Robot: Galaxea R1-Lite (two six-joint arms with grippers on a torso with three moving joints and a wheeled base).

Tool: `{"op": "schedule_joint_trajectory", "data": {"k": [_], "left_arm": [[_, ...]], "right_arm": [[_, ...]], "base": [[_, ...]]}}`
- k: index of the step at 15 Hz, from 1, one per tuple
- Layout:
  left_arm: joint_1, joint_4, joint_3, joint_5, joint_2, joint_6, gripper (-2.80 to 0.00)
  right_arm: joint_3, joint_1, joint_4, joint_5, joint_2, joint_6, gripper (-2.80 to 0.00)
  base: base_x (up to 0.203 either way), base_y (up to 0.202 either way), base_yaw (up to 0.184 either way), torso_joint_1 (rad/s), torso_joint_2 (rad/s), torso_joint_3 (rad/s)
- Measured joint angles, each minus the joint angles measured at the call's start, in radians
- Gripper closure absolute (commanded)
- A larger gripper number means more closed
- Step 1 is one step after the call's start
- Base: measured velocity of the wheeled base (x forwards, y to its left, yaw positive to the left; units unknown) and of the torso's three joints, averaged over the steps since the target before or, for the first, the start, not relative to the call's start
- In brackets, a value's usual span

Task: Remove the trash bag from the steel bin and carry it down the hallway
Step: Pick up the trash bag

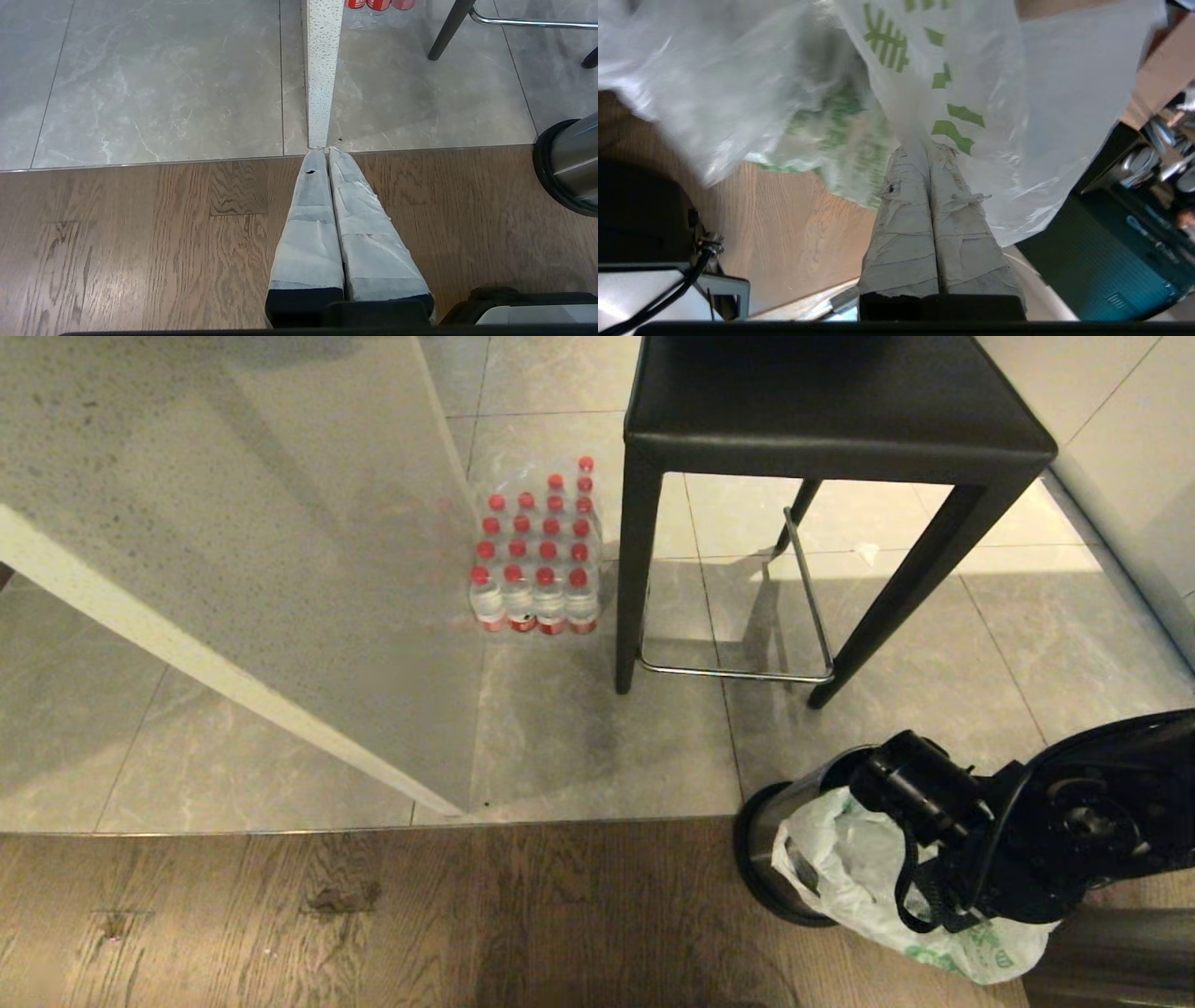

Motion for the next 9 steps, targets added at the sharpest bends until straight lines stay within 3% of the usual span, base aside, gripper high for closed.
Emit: {"op": "schedule_joint_trajectory", "data": {"k": [4, 9], "left_arm": [[0.0, 0.0, 0.0, 0.0, 0.0, 0.0, 0.0], [0.0, 0.0, 0.0, 0.0, 0.0, 0.0, 0.0]], "right_arm": [[0.007, -0.005, 0.0, 0.005, -0.007, 0.0, 0.0], [-0.08, 0.08, 0.001, 0.035, 0.046, -0.002, 0.0]], "base": [[0.0, 0.0, 0.0, 0.0, 0.0, 0.0], [0.0, 0.0, 0.0, 0.0, 0.0, 0.0]]}}
